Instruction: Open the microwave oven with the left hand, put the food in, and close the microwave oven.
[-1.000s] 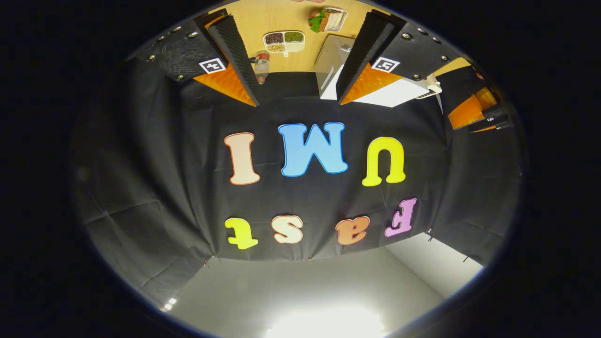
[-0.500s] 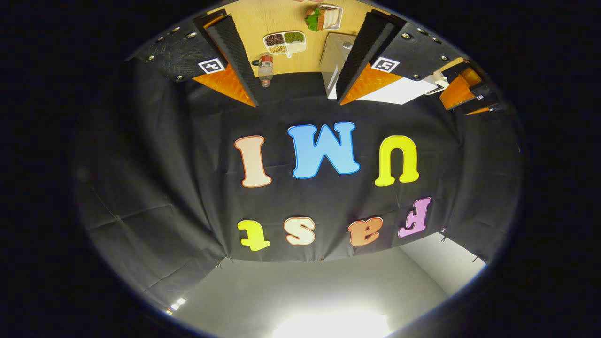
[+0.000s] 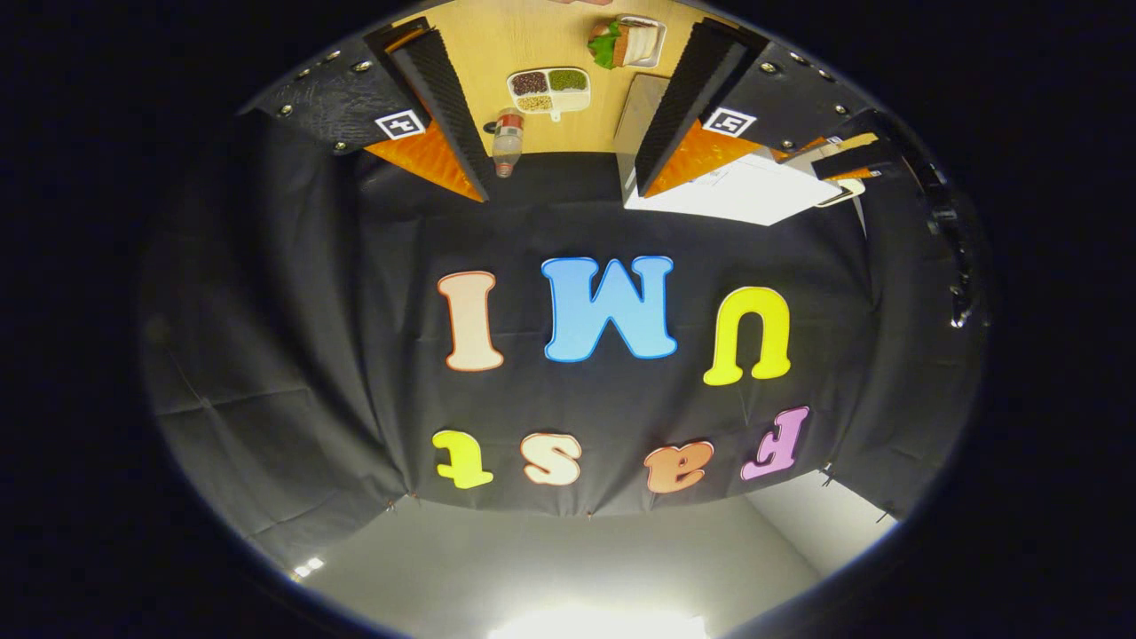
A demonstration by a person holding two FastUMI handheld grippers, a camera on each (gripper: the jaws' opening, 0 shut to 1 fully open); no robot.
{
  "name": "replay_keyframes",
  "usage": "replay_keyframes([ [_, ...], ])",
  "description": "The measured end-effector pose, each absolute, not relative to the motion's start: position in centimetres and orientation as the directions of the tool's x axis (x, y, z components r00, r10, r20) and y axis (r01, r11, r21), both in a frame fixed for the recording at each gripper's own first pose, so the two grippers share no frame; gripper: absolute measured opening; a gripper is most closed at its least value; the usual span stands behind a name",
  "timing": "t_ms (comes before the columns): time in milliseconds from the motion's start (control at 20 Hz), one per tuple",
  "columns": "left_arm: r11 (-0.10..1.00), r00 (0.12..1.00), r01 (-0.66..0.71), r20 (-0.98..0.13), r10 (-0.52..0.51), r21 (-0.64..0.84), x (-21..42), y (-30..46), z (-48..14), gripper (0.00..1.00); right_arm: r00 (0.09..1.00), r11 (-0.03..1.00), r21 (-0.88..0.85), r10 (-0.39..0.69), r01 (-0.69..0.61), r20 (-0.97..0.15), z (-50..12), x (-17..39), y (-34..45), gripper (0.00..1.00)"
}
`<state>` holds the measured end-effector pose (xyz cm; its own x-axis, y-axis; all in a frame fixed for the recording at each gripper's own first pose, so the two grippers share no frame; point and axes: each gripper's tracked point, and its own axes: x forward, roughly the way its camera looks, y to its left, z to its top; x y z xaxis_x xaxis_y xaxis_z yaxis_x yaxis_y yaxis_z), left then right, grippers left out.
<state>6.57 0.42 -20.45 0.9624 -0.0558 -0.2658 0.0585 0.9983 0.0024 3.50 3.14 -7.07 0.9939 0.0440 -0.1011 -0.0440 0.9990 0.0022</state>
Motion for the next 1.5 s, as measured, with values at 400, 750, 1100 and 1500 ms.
replay_keyframes([
  [400,0.999,0.897,0.042,-0.440,-0.042,-0.011,11.0,1.7,-33.0,0.95,0.986,0.998,-0.007,0.063,-0.065,-0.157,-9.0,5.4,4.0,0.98],
  [750,0.999,0.857,0.046,-0.513,-0.043,-0.007,12.8,2.2,-37.6,0.77,0.986,0.999,-0.030,0.037,-0.043,-0.160,-8.9,5.8,3.5,0.98],
  [1100,0.994,0.869,0.104,-0.487,-0.082,0.019,13.1,1.3,-37.9,0.34,0.985,0.999,-0.036,0.029,-0.035,-0.167,-9.2,5.5,3.4,0.98],
  [1500,0.992,0.859,0.126,-0.501,-0.103,0.011,13.2,1.2,-38.2,0.07,0.982,0.997,-0.053,0.037,-0.048,-0.185,-9.8,4.8,3.2,0.98],
])
